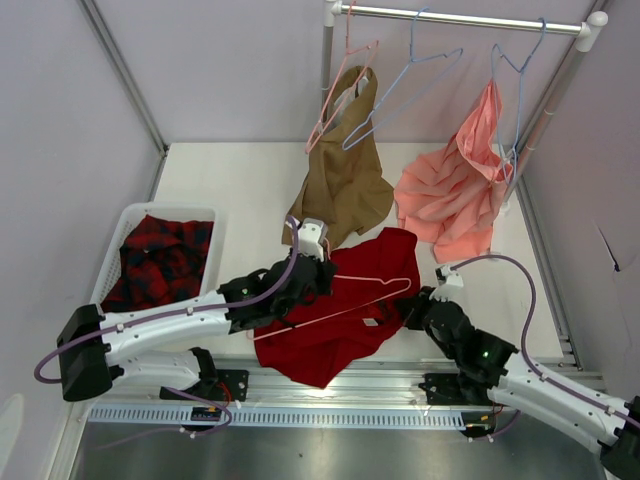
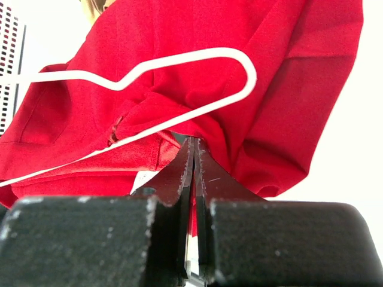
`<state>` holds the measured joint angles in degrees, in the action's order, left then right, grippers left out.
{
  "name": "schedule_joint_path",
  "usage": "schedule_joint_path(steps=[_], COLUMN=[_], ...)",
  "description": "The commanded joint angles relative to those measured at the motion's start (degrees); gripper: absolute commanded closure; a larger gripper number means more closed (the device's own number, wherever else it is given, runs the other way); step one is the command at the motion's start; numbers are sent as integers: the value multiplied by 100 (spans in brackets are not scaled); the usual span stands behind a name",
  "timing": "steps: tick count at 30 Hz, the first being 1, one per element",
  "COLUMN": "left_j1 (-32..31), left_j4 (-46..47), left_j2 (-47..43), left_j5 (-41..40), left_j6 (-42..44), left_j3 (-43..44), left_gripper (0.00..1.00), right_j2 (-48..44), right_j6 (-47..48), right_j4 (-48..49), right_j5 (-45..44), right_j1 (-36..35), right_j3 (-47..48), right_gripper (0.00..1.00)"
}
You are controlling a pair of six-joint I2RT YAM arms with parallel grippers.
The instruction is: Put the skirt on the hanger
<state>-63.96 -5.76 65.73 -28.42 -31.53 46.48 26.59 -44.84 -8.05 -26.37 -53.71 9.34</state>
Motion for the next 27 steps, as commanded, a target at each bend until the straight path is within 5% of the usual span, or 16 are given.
schedule_joint_path(steps=[1, 10, 14, 19, 27], left_j1=[86, 121, 130, 130, 130], left_j4=[66, 31, 66, 93, 110], left_j2=[-236, -210, -166, -122, -43], left_j5=[21, 109, 153, 153, 206], left_j6=[-73, -55, -99, -99, -99], left_j3=[327, 371, 327, 336, 371], left_gripper=[100, 100, 100, 100, 100], right_j2=[-101, 118, 460, 1048, 1841], right_j6=[-121, 115, 423, 626, 687], right_j4=[-311, 128, 401, 446, 533], right_j5=[96, 1635, 1793, 708, -324], right_j1=[132, 995, 723, -321, -570], right_j3=[278, 358, 375, 586, 683], right_gripper=[100, 100, 86, 78, 62])
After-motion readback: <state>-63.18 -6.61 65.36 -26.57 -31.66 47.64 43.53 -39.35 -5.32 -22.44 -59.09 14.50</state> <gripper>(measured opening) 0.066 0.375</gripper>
